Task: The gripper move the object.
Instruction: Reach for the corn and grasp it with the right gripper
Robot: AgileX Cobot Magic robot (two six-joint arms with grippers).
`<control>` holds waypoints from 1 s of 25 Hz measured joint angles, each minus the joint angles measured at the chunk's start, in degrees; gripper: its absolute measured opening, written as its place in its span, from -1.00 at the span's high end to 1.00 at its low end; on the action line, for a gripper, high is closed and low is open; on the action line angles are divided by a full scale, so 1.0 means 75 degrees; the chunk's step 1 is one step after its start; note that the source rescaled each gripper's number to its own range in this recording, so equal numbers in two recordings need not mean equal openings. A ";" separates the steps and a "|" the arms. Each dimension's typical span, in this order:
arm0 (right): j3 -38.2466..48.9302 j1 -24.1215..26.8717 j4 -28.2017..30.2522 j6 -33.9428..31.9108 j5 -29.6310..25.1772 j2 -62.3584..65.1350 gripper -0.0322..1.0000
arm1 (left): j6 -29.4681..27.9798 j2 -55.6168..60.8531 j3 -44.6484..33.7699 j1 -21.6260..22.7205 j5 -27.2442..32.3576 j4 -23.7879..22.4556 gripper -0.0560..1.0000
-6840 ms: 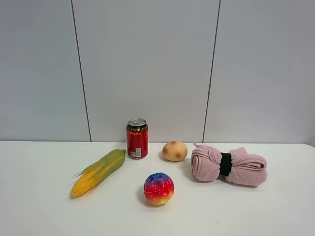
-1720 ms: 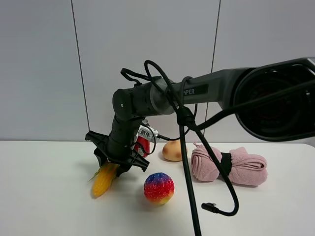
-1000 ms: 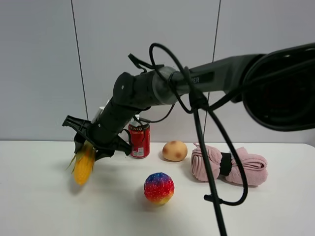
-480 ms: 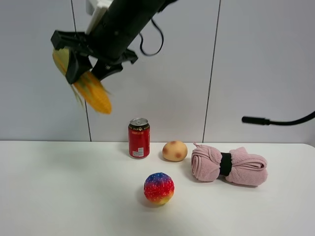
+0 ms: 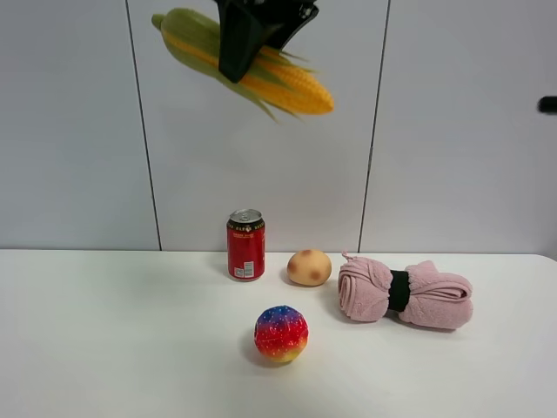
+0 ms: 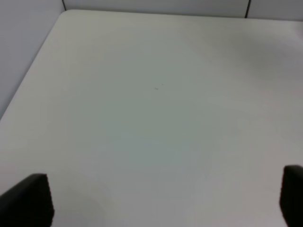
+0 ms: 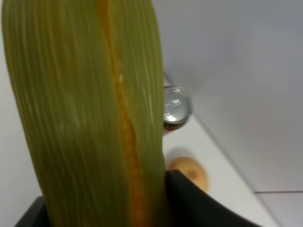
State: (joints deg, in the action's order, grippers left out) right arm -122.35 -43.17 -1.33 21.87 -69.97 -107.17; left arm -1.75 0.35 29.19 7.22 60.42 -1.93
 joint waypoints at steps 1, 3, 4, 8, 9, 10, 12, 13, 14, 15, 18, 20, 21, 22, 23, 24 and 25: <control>0.0000 0.0000 0.0012 0.0099 -0.0014 0.0128 0.94 | 0.0000 0.0000 0.0000 0.0000 0.0000 0.0000 -1.00; 0.0002 -0.0017 0.0058 0.0362 -0.0031 0.0352 0.94 | 0.0000 0.0000 0.0000 0.0000 0.0000 0.0000 -1.00; 0.0002 -0.0054 0.0178 0.0452 -0.0037 0.0432 0.94 | 0.0000 0.0000 0.0000 0.0000 0.0000 0.0000 -1.00; 0.0002 -0.0214 0.0847 0.0314 -0.0047 0.0704 0.94 | 0.0000 0.0000 0.0000 0.0000 0.0000 0.0000 -1.00; 0.0002 -0.0214 0.1047 0.0150 -0.0047 0.0740 0.94 | 0.0000 0.0000 0.0000 0.0000 0.0000 0.0000 -1.00; 0.0002 -0.0214 0.1282 -0.0122 -0.0047 0.0787 0.94 | 0.0000 0.0000 0.0000 0.0000 0.0000 0.0000 -1.00; 0.0002 -0.0205 0.1644 -0.0497 -0.0047 0.0801 0.94 | 0.0000 0.0000 0.0000 0.0000 0.0000 0.0000 -1.00; 0.0002 -0.0196 0.1744 -0.0653 -0.0047 0.0801 0.94 | 0.0000 0.0000 0.0000 0.0000 0.0000 0.0000 -1.00; 0.0021 -0.0194 0.1810 -0.0714 -0.0047 0.0801 0.94 | 0.0000 0.0000 0.0000 0.0000 0.0000 0.0000 -1.00; 0.0070 -0.0194 0.1836 -0.0819 -0.0047 0.0801 0.94 | 0.0000 0.0000 0.0000 0.0000 0.0000 0.0000 -1.00; 0.0494 -0.0169 0.1863 -0.1242 -0.0040 0.0908 0.94 | 0.0000 0.0000 0.0000 0.0000 0.0000 0.0000 -1.00; 0.1087 -0.0122 0.1881 -0.1705 -0.0040 0.1043 0.94 | 0.0000 0.0000 0.0000 0.0000 0.0000 0.0000 -1.00; 0.1448 -0.0099 0.1887 -0.1882 -0.0033 0.1118 0.94 | 0.0000 0.0000 0.0000 0.0000 0.0000 0.0000 -1.00; 0.1772 -0.0088 0.1887 -0.2011 -0.0033 0.1186 0.94 | 0.0000 0.0000 0.0000 0.0000 0.0000 0.0000 -1.00; 0.2249 -0.0088 0.1887 -0.2101 -0.0027 0.1273 0.94 | 0.0000 0.0000 0.0000 0.0000 0.0000 0.0000 -1.00; 0.2593 -0.0088 0.1887 -0.2157 -0.0027 0.1369 0.94 | 0.0000 0.0000 0.0000 0.0000 0.0000 0.0000 -1.00; 0.2937 -0.0088 0.1866 -0.2163 -0.0025 0.1463 0.94 | 0.0000 0.0000 0.0000 0.0000 0.0000 0.0000 -1.00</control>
State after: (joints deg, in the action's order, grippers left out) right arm -100.32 -43.83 12.66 5.64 -70.15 -96.20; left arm -1.75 0.35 29.19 7.22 60.42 -1.93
